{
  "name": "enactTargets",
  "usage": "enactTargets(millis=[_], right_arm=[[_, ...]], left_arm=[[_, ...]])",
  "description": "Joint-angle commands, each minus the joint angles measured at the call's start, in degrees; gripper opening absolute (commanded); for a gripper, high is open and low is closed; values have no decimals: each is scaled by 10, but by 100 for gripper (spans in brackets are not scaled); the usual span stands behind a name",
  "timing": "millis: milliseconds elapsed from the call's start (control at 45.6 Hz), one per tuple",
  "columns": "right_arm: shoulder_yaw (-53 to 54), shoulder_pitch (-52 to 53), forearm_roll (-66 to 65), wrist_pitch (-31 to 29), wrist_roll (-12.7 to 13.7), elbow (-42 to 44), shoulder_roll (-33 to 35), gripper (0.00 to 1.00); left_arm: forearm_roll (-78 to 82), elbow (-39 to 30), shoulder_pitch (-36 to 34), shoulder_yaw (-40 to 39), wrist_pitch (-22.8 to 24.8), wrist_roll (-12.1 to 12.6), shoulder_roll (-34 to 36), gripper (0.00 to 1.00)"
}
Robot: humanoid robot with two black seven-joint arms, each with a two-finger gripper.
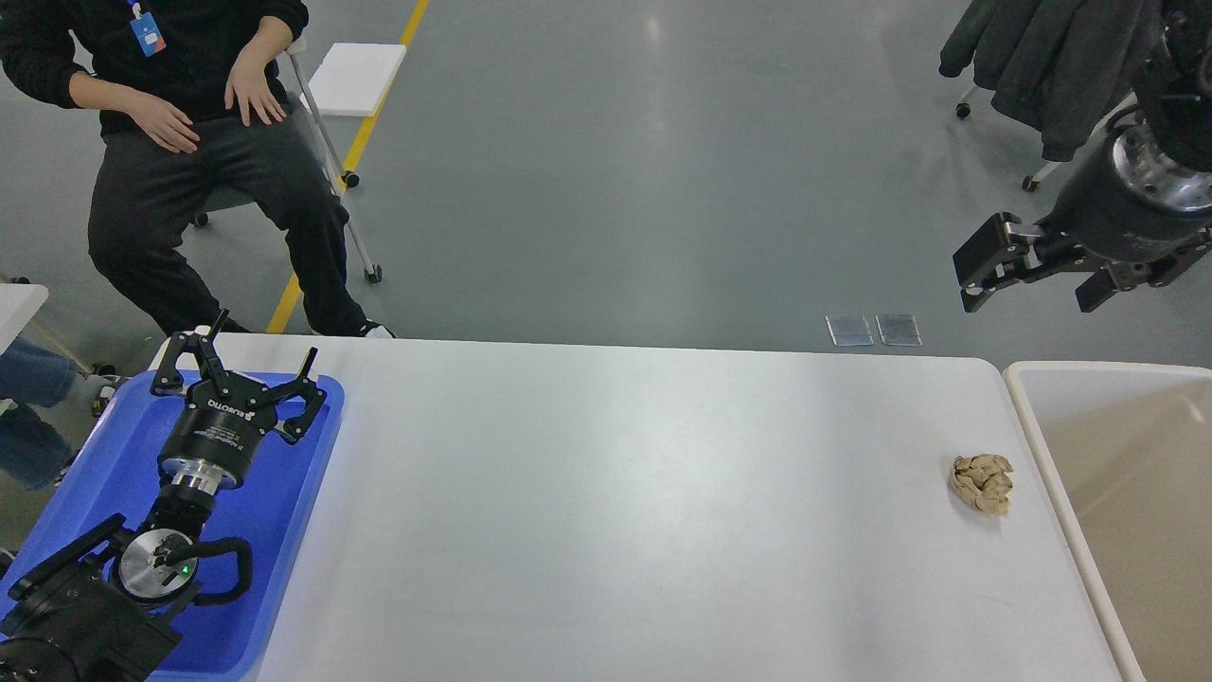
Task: Tidy desktop
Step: 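Move the right gripper down toward the crumpled beige paper ball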
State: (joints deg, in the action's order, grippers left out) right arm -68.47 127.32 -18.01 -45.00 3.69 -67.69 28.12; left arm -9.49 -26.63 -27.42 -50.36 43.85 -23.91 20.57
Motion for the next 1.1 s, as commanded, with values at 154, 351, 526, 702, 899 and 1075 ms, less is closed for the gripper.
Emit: enactTargets(millis=[154, 351, 526, 702, 899, 1075], right_arm=[[0, 1, 0, 0, 0, 0, 1, 100], [0, 0, 0, 0, 0, 0, 3, 100], [0, 3, 0, 0, 0, 0, 3, 100], [2, 8, 0, 0, 0, 0, 3, 100], [0, 12, 0, 0, 0, 0, 4, 100], [-4, 18, 0, 0, 0, 0, 9, 100]], left_arm=[[0, 0, 0, 0, 0, 0, 0, 99], [0, 0, 0, 0, 0, -1, 0, 99], [0, 0, 0, 0, 0, -1, 0, 99], [0, 0, 0, 0, 0, -1, 0, 99], [0, 0, 0, 0, 0, -1, 0, 99], [0, 0, 0, 0, 0, -1, 0, 99]])
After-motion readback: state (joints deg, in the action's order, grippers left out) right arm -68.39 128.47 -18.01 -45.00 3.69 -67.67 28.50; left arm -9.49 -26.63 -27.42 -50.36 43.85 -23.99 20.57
